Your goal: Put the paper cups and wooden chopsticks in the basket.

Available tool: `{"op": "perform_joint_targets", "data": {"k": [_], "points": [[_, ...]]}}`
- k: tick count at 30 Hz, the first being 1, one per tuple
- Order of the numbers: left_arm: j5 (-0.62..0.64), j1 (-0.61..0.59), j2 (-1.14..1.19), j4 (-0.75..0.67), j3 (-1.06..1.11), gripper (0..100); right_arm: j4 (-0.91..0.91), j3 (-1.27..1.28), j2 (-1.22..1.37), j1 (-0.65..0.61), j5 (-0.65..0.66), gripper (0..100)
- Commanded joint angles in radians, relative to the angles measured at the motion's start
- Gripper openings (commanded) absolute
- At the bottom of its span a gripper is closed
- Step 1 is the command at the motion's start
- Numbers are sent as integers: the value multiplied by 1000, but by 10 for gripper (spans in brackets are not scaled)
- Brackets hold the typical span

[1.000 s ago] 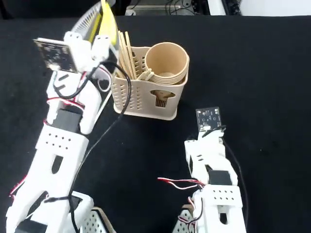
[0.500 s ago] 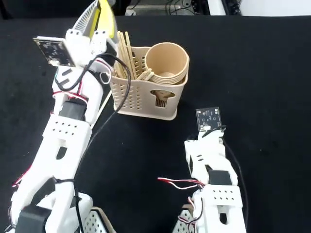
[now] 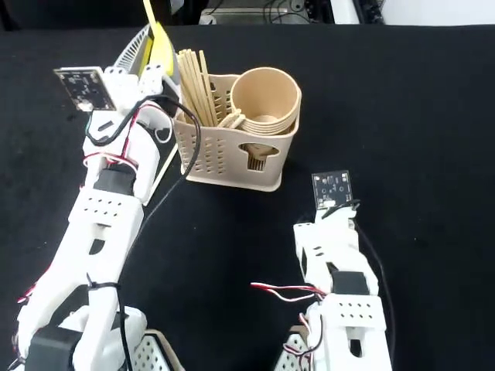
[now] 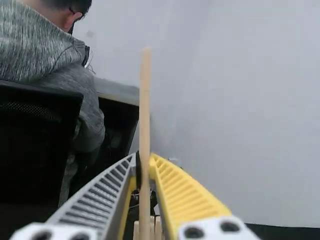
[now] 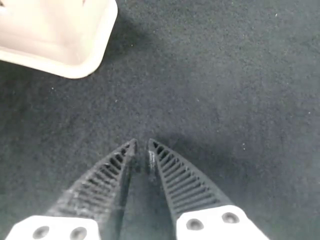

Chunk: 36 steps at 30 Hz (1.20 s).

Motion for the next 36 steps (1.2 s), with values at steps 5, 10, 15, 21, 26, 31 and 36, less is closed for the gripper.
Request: {"op": "perform_joint_targets", "data": {"k": [5, 10, 15, 21, 26, 31, 36], "points": [[29, 7, -100, 594, -200, 175, -3, -1, -15, -9, 6, 41], [21, -1, -170, 919, -383, 174, -3, -1, -15, -9, 6, 41], [21, -94, -186, 1231, -555, 170, -3, -1, -15, -8, 6, 40], [-150, -217, -86, 1666, -725, 172, -3, -1, -15, -5, 6, 40], [-325, -225, 78, 1834, -697, 173, -3, -1, -15, -5, 6, 40], [-413, -223, 276, 1749, -562, 170, -2, -1, -15, -5, 6, 40], [-411, -228, 414, 1580, -464, 170, -2, -1, -15, -3, 5, 40]]}}
